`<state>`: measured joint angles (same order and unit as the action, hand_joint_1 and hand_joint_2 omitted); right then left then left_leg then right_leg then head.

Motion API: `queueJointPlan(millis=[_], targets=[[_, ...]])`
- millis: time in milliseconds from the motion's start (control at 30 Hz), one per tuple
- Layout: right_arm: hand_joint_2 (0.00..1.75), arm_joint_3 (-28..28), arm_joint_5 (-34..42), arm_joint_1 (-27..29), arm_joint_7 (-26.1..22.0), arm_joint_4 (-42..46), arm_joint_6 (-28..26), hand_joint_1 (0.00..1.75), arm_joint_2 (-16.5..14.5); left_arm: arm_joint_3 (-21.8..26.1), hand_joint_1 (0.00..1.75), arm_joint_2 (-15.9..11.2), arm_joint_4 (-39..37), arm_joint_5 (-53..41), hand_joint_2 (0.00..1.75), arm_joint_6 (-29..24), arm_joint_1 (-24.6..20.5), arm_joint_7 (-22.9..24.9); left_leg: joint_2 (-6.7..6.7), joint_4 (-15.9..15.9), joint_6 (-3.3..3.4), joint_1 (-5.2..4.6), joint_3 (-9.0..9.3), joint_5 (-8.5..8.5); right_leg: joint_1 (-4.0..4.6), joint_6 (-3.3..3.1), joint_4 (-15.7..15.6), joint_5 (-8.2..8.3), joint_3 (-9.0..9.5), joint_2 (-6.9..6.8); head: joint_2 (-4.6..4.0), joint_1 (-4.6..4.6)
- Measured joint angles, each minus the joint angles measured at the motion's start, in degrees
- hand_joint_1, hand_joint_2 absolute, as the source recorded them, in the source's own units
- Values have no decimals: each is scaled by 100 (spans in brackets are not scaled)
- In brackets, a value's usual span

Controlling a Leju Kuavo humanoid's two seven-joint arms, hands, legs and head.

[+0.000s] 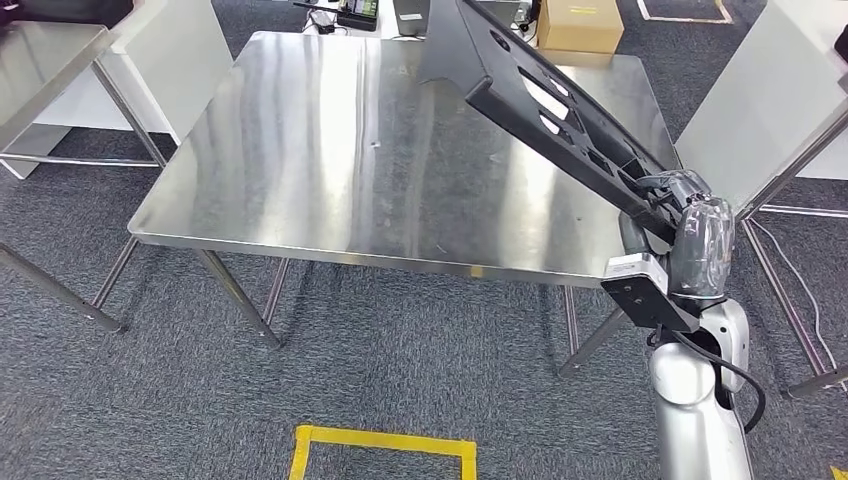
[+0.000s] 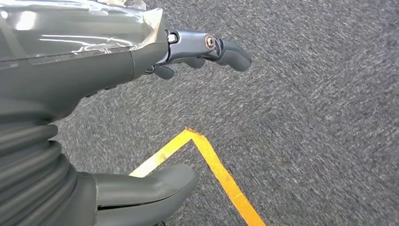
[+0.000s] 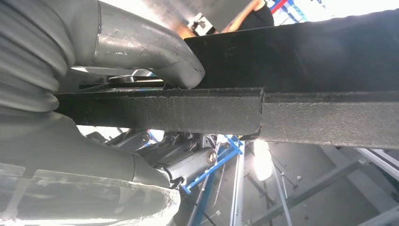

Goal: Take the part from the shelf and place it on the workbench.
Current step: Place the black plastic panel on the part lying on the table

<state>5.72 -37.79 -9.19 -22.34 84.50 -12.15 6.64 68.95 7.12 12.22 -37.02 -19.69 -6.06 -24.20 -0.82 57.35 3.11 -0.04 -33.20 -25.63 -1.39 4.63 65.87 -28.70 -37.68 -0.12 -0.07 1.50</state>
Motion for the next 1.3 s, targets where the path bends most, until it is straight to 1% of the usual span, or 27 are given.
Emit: queueJointPlan(millis=[33, 67, 133, 167, 233, 267, 333, 367, 400, 433, 467, 533, 567, 600, 700, 767, 867, 900, 933, 967, 1000, 1033, 1067, 1100, 1167, 1233, 1300], targets=[[175, -2, -1, -3, 0, -3, -3, 173, 2, -1, 0, -1, 0, -1, 175, 0, 0, 1, -12, 24, -38, -1, 22, -43, -6, 37, -374, 180, 160, 1, 0, 2], [175, -3, -3, -5, 0, -5, -8, 173, 3, -1, 0, -3, 1, -1, 175, -2, -2, 1, -22, 45, -75, -5, 34, -79, -6, 19, -637, 294, 280, 3, 0, 2], [175, -5, -8, -6, 5, -9, -15, 173, 5, -2, 0, -3, 1, -1, 175, -6, -4, 1, -32, 57, -130, -17, 42, -122, 24, -107, -758, 323, 353, 10, 0, -2], [175, -7, -10, -10, 8, -8, -19, 173, 7, -1, 0, 1, 1, -1, 175, -9, -5, 1, -31, 53, -152, -9, 48, -134, 18, -176, -767, 321, 360, 12, 0, -4], [175, -6, -16, -24, 8, -6, -25, 173, 9, -1, 0, 4, 0, -3, 175, -12, -6, 3, -15, 187, -210, 14, 8, -228, -6, -270, -783, 304, 398, 13, 0, -5], [175, -5, -18, -31, 8, -5, -28, 173, 10, -1, 0, 2, 0, -5, 175, -13, -7, 4, -4, 410, -241, 23, -92, -348, -24, -310, -790, 290, 426, 11, 1, -7], [175, -4, -21, -33, 8, -6, -32, 173, 12, -2, 0, -1, 0, -9, 175, -13, -4, 5, 17, 1166, -287, 32, -485, -678, -21, -372, -791, 251, 470, 2, 1, -10], [175, -4, -21, -30, 8, -7, -33, 173, 12, -2, 0, -2, 0, -13, 175, -13, 0, 5, 23, 1531, -300, 36, -705, -791, -15, -391, -791, 236, 485, 0, 1, -10], [175, -4, -21, -25, 9, -8, -33, 173, 13, -1, 0, -3, 0, -18, 175, -13, 7, 7, 28, 1743, -302, 41, -861, -803, -9, -402, -791, 220, 502, 1, 0, -10], [175, -4, -21, -18, 10, -8, -36, 173, 16, -1, 0, -3, 0, -27, 175, -13, 11, 8, 32, 1728, -296, 46, -909, -695, -6, -406, -790, 202, 524, 4, 0, -10], [175, -3, -20, -9, 13, -7, -39, 173, 21, -1, 0, -5, 0, -43, 175, -12, 14, 9, 34, 1485, -281, 51, -838, -487, -5, -404, -790, 181, 554, 8, 0, -11], [175, -1, -19, 18, 20, 2, -55, 173, 29, -2, 0, -14, 0, -70, 175, -9, 12, 9, 41, 685, -234, 45, -499, -51, 11, -366, -788, 125, 621, 16, 1, -10], [175, 1, -18, 38, 28, 16, -66, 173, 32, -4, 0, -17, 0, -81, 175, -8, 7, 9, 43, 377, -211, 36, -356, 64, 26, -337, -789, 97, 643, 19, 1, -8], [175, 2, -17, 63, 39, 34, -76, 173, 32, -7, 0, -20, 0, -84, 175, -6, 4, 10, 43, 205, -187, 21, -276, 96, 39, -304, -792, 74, 655, 20, 1, -6], [175, 9, -25, 152, 73, 123, -88, 173, 34, -25, 0, -20, 0, -89, 175, -5, 6, 13, 35, 103, -98, -9, -209, 64, 37, -210, -815, 26, 683, 17, 1, -3], [175, 22, -31, 191, 85, 180, -89, 173, 39, -38, 0, -17, 0, -93, 175, -9, 6, 15, 35, 18, -24, 5, -115, 72, 45, -191, -558, -97, 570, 14, 2, 3], [175, 40, -35, 251, 104, 206, -90, 173, 46, -50, 0, -14, 0, -95, 175, -11, 1, 16, 33, -16, 50, -5, -37, 28, 49, -223, 515, -445, -54, 15, 1, 9], [175, 44, -38, 282, 113, 207, -90, 173, 48, -54, 0, -12, 0, -95, 175, -11, 2, 16, 29, -14, 59, -12, -19, 5, 48, -205, 757, -480, -234, 15, 0, 9], [175, 48, -39, 308, 121, 208, -90, 173, 51, -58, 0, -10, 0, -95, 175, -11, 6, 18, 23, -12, 60, -16, 5, -19, 47, -166, 778, -415, -306, 15, 1, 8], [175, 52, -40, 324, 125, 211, -90, 173, 56, -61, 0, -9, 0, -95, 175, -11, 8, 20, 16, -9, 52, -17, 41, -49, 45, -111, 550, -249, -250, 14, 1, 9], [175, 55, -42, 329, 125, 215, -90, 173, 64, -66, 0, -7, 0, -95, 175, -11, 10, 22, 8, -8, 38, -16, 82, -83, 43, -59, 142, -28, -92, 13, 1, 10], [175, 57, -42, 329, 125, 220, -90, 173, 71, -69, 0, -7, 0, -95, 175, -11, 10, 25, 2, 1, 17, -26, 119, -121, 47, -37, -280, 170, 87, 13, 1, 10], [175, 60, -42, 331, 125, 227, -90, 173, 78, -74, 0, -6, 0, -95, 175, -11, 8, 25, -4, 9, -8, -39, 143, -155, 54, -49, -610, 312, 237, 13, 0, 10], [175, 63, -42, 333, 126, 234, -90, 173, 81, -79, 0, -6, 0, -95, 175, -11, 6, 25, -8, 16, -31, -51, 151, -182, 63, -87, -789, 375, 321, 13, 0, 9], [175, 72, -42, 337, 133, 245, -90, 173, 84, -84, 0, -4, 0, -95, 175, -11, 3, 25, -9, 14, -77, -57, 158, -218, 79, -186, -845, 369, 355, 16, 1, 7], [175, 81, -43, 334, 140, 256, -87, 173, 86, -85, 0, 2, 0, -95, 175, -11, 1, 24, -1, 99, -137, -37, 132, -294, 37, -270, -865, 347, 402, 19, 1, 4], [175, 87, -43, 330, 146, 264, -79, 173, 89, -85, 0, 1, 0, -93, 175, -11, 0, 22, 11, 572, -203, -12, -96, -517, -5, -357, -885, 310, 478, 13, 1, -1]])
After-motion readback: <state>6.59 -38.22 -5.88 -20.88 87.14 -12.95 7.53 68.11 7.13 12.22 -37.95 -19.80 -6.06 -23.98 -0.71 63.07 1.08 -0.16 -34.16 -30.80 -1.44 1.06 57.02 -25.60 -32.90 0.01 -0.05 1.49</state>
